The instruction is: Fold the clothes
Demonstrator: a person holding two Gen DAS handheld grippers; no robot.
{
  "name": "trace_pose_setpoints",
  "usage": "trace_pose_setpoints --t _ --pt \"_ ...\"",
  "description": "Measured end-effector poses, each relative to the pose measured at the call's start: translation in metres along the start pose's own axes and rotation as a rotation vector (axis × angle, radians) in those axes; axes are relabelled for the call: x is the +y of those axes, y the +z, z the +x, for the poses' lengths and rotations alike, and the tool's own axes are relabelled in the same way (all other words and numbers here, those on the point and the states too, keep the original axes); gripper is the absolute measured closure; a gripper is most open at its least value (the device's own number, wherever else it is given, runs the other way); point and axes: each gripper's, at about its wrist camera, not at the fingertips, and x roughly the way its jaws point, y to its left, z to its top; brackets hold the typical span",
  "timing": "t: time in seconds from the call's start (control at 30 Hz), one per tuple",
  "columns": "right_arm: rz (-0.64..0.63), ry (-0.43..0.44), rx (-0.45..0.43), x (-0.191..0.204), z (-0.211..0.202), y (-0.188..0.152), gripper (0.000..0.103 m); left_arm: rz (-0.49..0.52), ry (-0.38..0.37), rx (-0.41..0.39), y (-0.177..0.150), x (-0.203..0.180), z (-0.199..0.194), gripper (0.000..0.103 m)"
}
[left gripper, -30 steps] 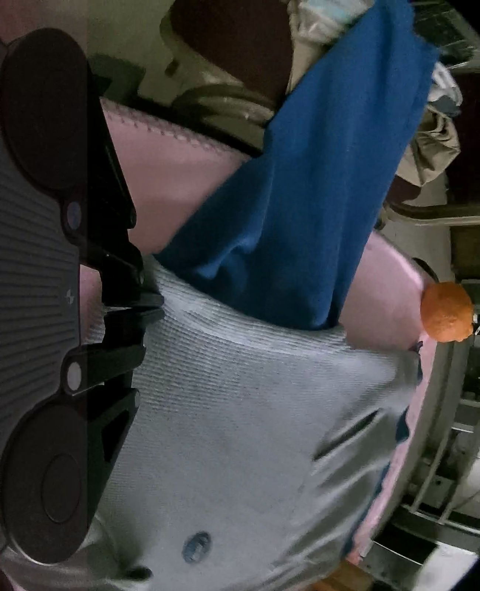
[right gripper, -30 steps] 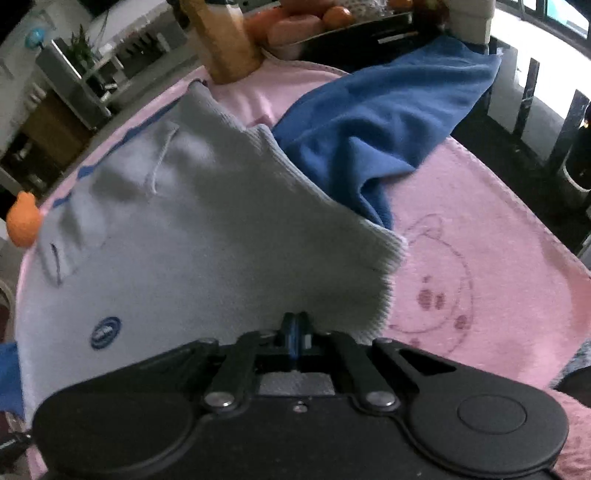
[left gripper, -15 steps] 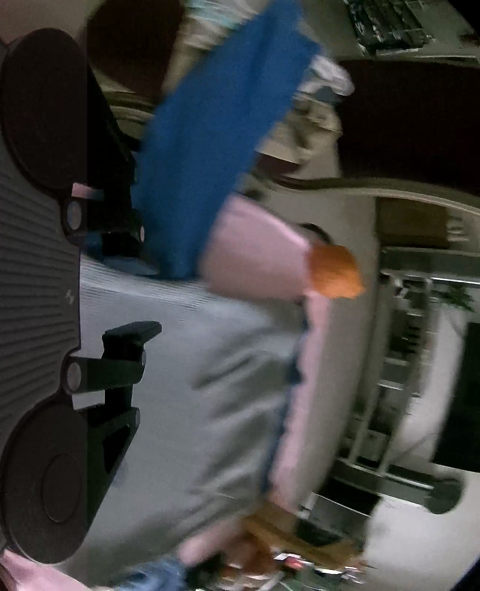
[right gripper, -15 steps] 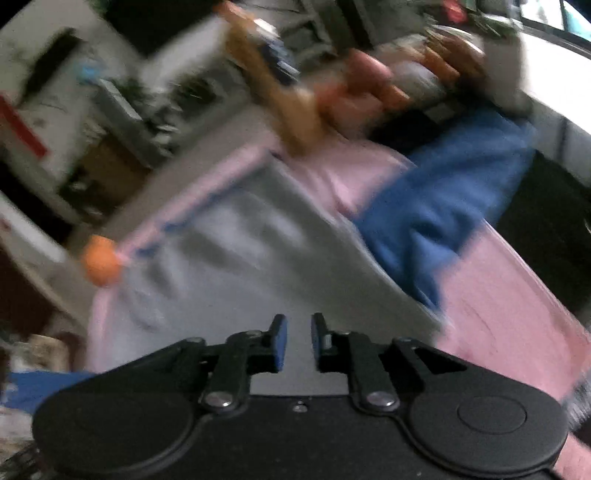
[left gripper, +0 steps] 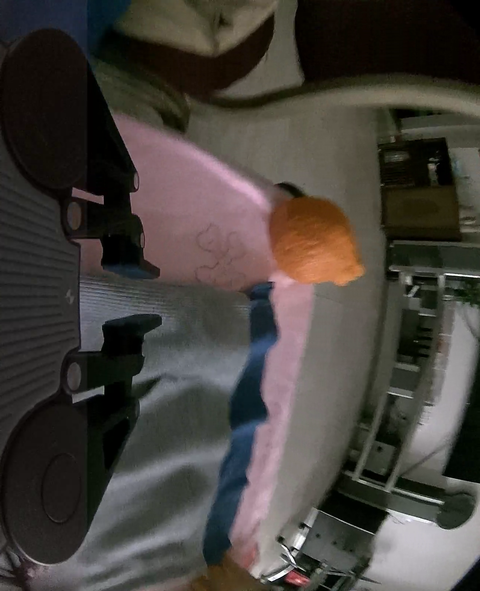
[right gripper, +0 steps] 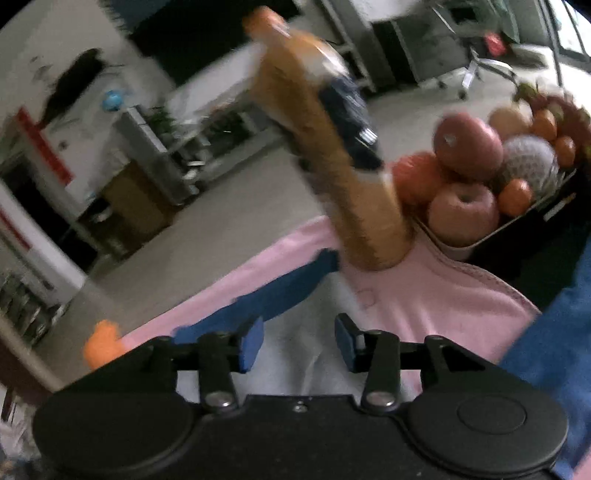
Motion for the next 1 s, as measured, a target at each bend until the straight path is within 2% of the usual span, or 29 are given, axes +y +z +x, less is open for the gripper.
trace_pose_setpoints --t 0.07,0.13,0.27,0.3,0.33,0.37,0.4,0.43,0.47,0.5,0.57,0.67,0.7,0.73,0.77,0.8,0.83,0.93,1.0 --pt "0.033 -0.007 0.019 -0.017 0.035 0.005 0.059 0.028 0.009 0.009 -0.005 -0.003 0.019 0.084" --pt "0.037 -0.005 0.030 -0.025 0.057 0.005 0.059 0.093 0.039 -0.018 -0.009 -0.010 0.027 0.083" --pt "0.035 0.008 0.031 -0.034 0.093 0.007 0.059 0.131 0.071 -0.031 -0.009 -0.016 0.027 0.080" --pt "0.036 0.015 0.029 -0.036 0.100 0.007 0.062 0.134 0.081 -0.032 -0.010 -0.018 0.027 0.080" --pt "0.016 0.008 0.032 -0.033 0.103 0.006 0.081 0.137 0.090 -0.034 -0.010 -0.019 0.027 0.079" --pt "-0.012 -0.005 0.036 -0.030 0.106 0.005 0.084 0.139 0.097 -0.038 -0.011 -0.020 0.028 0.079" --pt "-0.083 -0.054 0.010 -0.022 0.103 0.002 0.086 0.141 0.104 -0.047 -0.013 -0.020 0.029 0.078" --pt "-0.203 -0.157 -0.050 -0.010 0.099 -0.002 0.088 0.152 0.114 -0.057 -0.015 -0.022 0.029 0.076" --pt "-0.270 -0.224 -0.086 -0.003 0.097 -0.005 0.088 0.165 0.126 -0.068 -0.017 -0.023 0.029 0.075" --pt "-0.310 -0.270 -0.107 0.002 0.097 -0.007 0.088 0.179 0.138 -0.078 -0.018 -0.025 0.029 0.074" --pt "-0.298 -0.282 -0.070 -0.002 0.102 -0.011 0.088 0.197 0.152 -0.083 -0.019 -0.027 0.029 0.073" --pt "-0.293 -0.229 -0.068 -0.009 0.096 -0.015 0.079 0.159 0.142 -0.077 -0.015 -0.021 0.027 0.071" --pt "-0.272 -0.202 -0.064 -0.011 0.088 -0.013 0.072 0.132 0.135 -0.076 -0.013 -0.018 0.023 0.073" --pt "-0.248 -0.178 -0.060 -0.012 0.079 -0.010 0.058 0.112 0.124 -0.087 -0.010 -0.017 0.020 0.076" --pt "-0.222 -0.153 -0.060 -0.013 0.070 -0.005 0.051 0.096 0.112 -0.102 -0.006 -0.017 0.015 0.077" --pt "-0.196 -0.129 -0.061 -0.013 0.061 0.000 0.043 0.086 0.101 -0.106 -0.002 -0.017 0.014 0.071" --pt "-0.170 -0.104 -0.062 -0.013 0.052 0.006 0.041 0.079 0.091 -0.106 0.004 -0.019 0.014 0.056" --pt "-0.057 -0.013 -0.051 -0.024 0.036 0.018 0.041 0.009 0.058 -0.086 0.021 -0.012 0.020 0.033" --pt "-0.005 0.018 -0.028 -0.033 0.042 0.019 0.041 -0.081 0.016 -0.062 0.032 0.001 0.029 0.034"
